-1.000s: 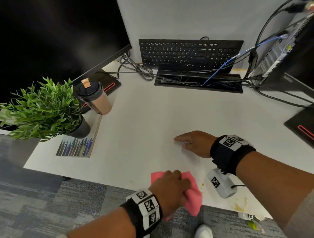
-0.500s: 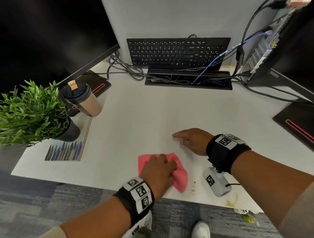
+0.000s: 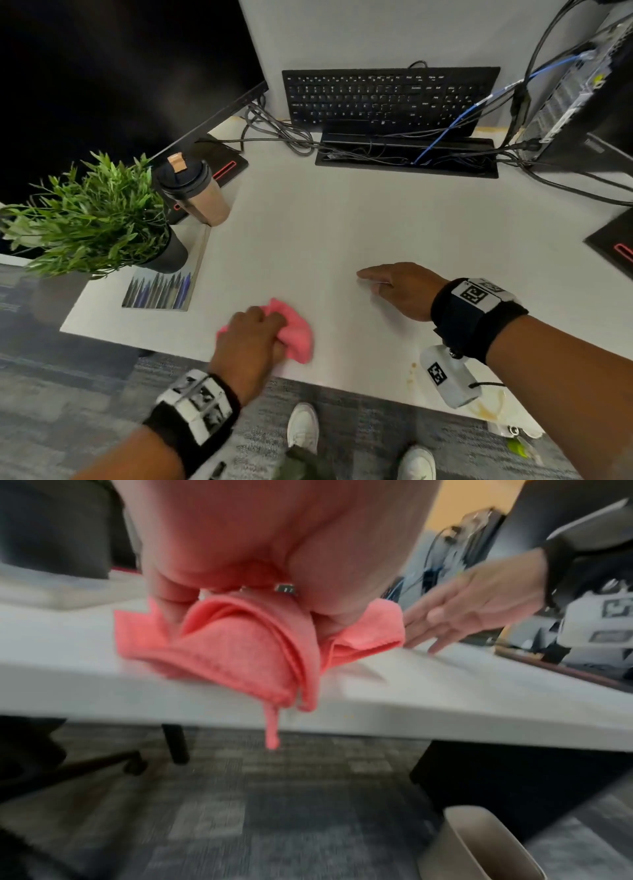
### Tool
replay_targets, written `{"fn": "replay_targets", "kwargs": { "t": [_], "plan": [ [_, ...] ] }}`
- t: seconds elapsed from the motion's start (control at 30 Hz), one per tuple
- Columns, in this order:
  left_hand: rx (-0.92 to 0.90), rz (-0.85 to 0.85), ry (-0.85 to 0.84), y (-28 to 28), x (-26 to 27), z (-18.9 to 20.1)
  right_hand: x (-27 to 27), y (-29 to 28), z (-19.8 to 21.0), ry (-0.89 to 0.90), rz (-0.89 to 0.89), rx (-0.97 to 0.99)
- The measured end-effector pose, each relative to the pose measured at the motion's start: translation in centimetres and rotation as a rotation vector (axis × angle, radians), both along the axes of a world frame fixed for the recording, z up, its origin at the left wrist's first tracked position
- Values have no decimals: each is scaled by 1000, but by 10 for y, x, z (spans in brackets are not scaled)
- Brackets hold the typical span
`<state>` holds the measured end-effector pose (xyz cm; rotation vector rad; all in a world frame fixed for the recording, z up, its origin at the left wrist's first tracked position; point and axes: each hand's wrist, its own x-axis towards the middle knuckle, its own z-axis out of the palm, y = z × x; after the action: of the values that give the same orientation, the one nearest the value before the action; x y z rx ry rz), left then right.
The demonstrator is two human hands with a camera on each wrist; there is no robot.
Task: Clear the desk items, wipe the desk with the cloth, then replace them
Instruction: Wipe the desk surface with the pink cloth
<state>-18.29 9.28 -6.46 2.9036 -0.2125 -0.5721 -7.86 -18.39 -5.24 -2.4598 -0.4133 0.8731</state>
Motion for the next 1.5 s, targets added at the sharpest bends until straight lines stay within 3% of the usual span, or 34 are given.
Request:
{"fn": "replay_targets", "kwargs": {
  "t": [0.1,0.23,0.53,0.63,0.73,0.9,1.3,1.43,1.5],
  "plan": [
    [18,64,10,24,6,-16,2,4,0,-7,11,-23],
    [-67,28,-21,-14,-13,-25,4,3,-2,-2,-21,-16],
    [-169,-240,303,-127,-39,-1,-3,-15,-1,5,-20,25],
    [-181,-261,228,-138,-9,16,-5,-27,2,21,-107,115],
    [-176,-176,78,-145,46,22,-1,-40,4,-36,-216,220],
    [-30,-252,109,-162,87,-2,7,-54,2,-133,-321,227],
    [-96,-445,199,-175,-22,-13,-13,-65,-8,-88,-278,150],
    [-79,-538,356,-179,-36,-1,-25,-61,1,-20,-192,155],
    [-146,-519,344,-175,-33,5,-31,-60,9,68,-143,193]
  ]
}}
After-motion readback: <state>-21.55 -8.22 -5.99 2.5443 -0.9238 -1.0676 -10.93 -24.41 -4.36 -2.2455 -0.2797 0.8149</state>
